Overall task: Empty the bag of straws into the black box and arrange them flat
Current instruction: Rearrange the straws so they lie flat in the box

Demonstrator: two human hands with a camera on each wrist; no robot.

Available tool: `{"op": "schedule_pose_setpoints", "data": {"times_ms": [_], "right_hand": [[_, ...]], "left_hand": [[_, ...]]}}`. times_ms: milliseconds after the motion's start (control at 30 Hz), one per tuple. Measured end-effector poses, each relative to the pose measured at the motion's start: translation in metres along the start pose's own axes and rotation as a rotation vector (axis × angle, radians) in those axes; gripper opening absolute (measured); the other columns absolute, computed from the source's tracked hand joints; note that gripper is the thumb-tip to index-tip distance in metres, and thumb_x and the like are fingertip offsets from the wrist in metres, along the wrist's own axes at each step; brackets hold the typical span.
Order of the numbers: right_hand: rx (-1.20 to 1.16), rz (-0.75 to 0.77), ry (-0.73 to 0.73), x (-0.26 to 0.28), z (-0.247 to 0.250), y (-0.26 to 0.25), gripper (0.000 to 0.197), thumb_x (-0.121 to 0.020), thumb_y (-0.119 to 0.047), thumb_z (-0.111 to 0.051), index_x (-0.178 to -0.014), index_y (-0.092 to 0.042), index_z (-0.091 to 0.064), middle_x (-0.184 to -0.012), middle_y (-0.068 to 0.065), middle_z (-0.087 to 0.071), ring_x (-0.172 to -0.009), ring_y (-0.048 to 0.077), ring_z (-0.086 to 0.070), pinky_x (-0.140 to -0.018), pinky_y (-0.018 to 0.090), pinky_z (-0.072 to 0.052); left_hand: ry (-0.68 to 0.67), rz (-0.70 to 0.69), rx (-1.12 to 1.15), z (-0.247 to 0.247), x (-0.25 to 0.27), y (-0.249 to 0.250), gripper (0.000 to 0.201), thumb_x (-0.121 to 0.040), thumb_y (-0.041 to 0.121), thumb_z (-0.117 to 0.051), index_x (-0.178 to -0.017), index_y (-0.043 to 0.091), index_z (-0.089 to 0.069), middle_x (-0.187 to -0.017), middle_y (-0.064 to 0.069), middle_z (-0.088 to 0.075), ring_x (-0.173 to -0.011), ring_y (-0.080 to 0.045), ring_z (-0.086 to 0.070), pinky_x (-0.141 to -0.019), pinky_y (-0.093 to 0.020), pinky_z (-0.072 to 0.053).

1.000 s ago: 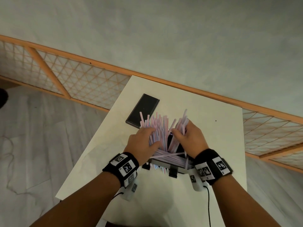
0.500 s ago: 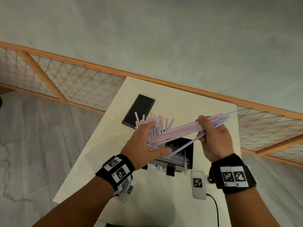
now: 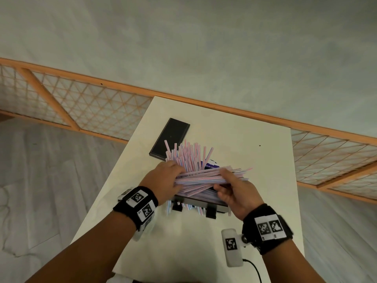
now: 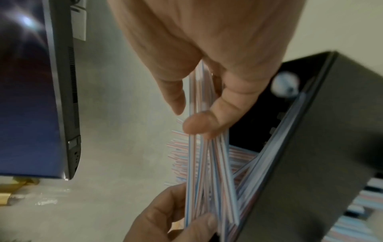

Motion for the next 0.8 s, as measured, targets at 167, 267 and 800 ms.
{"op": "schedule_pose_setpoints", "data": {"times_ms": [167,267,800], "right_hand": [[0.204,0.000,-0.110,0.010,0.017,-0.005,0.025,-0.094,-0.029,-0.072,-0.108,-0.007,-0.073,-0.105,0.012,-0.079,-0.077,0.025,-0.074,-0.062,0.029,-0.062],[0.358,0.034,-0.090,0.016,0.025,-0.011,0.032,-0.093,-0.032,-0.074,-0.108,-0.003,-0.073,-0.103,0.012,-0.078,-0.074,0.027,-0.074,-0.066,0.037,-0.064],[1.359,0.386,-0.039,0.034,0.040,-0.013,0.086,-0.071,-0.060,-0.085,-0.138,-0.030,-0.040,-0.120,-0.004,-0.046,-0.097,0.013,-0.053,-0.069,0.013,-0.040]], "left_hand": [[-0.027,-0.025,0.005,-0.004,0.003,-0.001,0.035,-0.097,0.031,-0.063,-0.132,0.030,-0.063,-0.125,0.008,-0.054,-0.114,-0.014,-0.049,-0.096,-0.028,-0.045],[-0.045,-0.043,0.018,-0.012,0.003,0.001,0.034,-0.100,0.029,-0.059,-0.133,0.031,-0.064,-0.124,0.007,-0.056,-0.113,-0.014,-0.051,-0.098,-0.031,-0.048],[0.067,-0.040,0.056,-0.015,0.004,0.008,0.030,-0.103,0.037,-0.056,-0.127,0.025,-0.067,-0.120,0.007,-0.061,-0.105,-0.012,-0.056,-0.093,-0.030,-0.050]]}}
Point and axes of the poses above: each hand's wrist, its own x-axis away from the middle knuckle, its own z-axis out of the back of the hand, y = z × x, the point moved 4 cm from there along -x, towards the middle knuckle
